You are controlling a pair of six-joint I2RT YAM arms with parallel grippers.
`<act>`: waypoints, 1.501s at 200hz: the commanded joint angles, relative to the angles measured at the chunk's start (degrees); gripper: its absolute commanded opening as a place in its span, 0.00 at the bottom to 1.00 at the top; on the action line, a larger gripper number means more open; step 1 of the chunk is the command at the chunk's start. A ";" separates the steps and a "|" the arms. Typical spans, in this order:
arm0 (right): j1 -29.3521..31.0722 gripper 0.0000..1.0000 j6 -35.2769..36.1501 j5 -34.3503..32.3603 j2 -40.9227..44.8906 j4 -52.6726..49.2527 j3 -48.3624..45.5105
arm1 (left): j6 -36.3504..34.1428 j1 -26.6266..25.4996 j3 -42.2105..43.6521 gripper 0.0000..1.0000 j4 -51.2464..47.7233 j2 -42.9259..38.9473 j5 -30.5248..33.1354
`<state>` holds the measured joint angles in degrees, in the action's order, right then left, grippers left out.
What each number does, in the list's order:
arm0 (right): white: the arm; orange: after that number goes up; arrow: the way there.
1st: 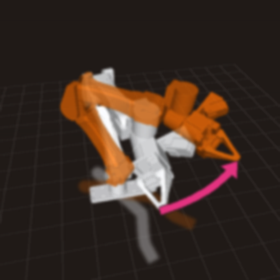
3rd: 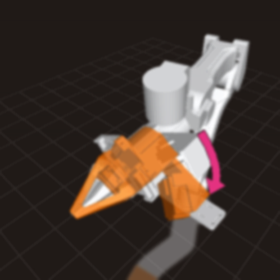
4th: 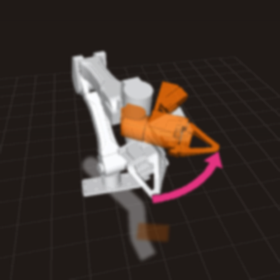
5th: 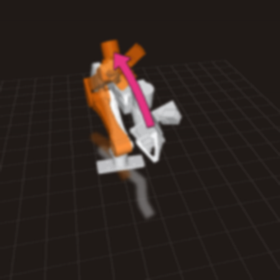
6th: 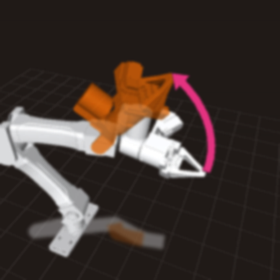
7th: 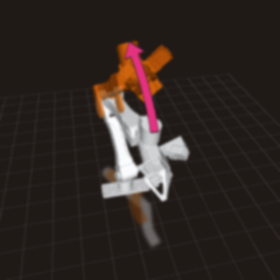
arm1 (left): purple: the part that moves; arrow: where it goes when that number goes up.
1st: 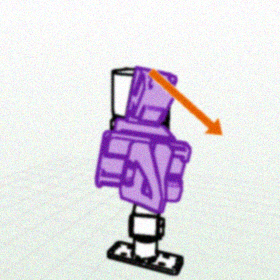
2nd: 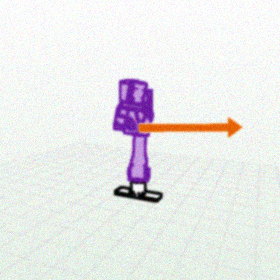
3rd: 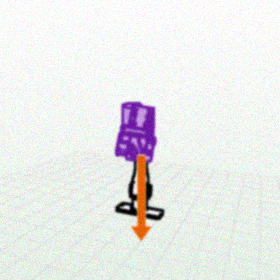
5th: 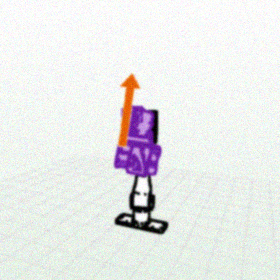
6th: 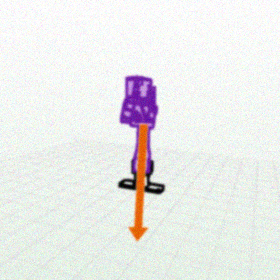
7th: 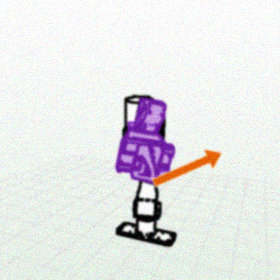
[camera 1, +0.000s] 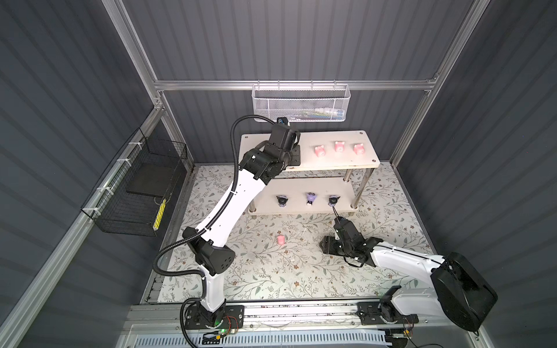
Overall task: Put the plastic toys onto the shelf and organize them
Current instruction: 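Carry the pink pig with the left gripper up over the top shelf, then lower the pink pig beside the other pigs and open the left gripper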
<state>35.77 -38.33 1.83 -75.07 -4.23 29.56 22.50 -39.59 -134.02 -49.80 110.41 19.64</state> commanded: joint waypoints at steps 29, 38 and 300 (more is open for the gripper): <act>-0.24 0.66 0.95 0.45 -1.30 0.76 0.15 | 1.10 0.39 -2.56 0.31 0.63 2.42 -3.01; -0.20 0.66 0.97 0.48 -1.48 0.88 0.15 | 1.29 0.39 -2.74 0.31 0.59 2.55 -3.25; -0.26 0.66 1.21 1.60 -3.87 1.42 0.86 | 1.59 0.42 -5.12 0.38 -1.01 5.00 -4.79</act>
<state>35.77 -37.87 3.01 -78.06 -1.72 29.69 24.21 -39.11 -137.36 -49.34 114.30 14.94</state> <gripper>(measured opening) 0.663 0.375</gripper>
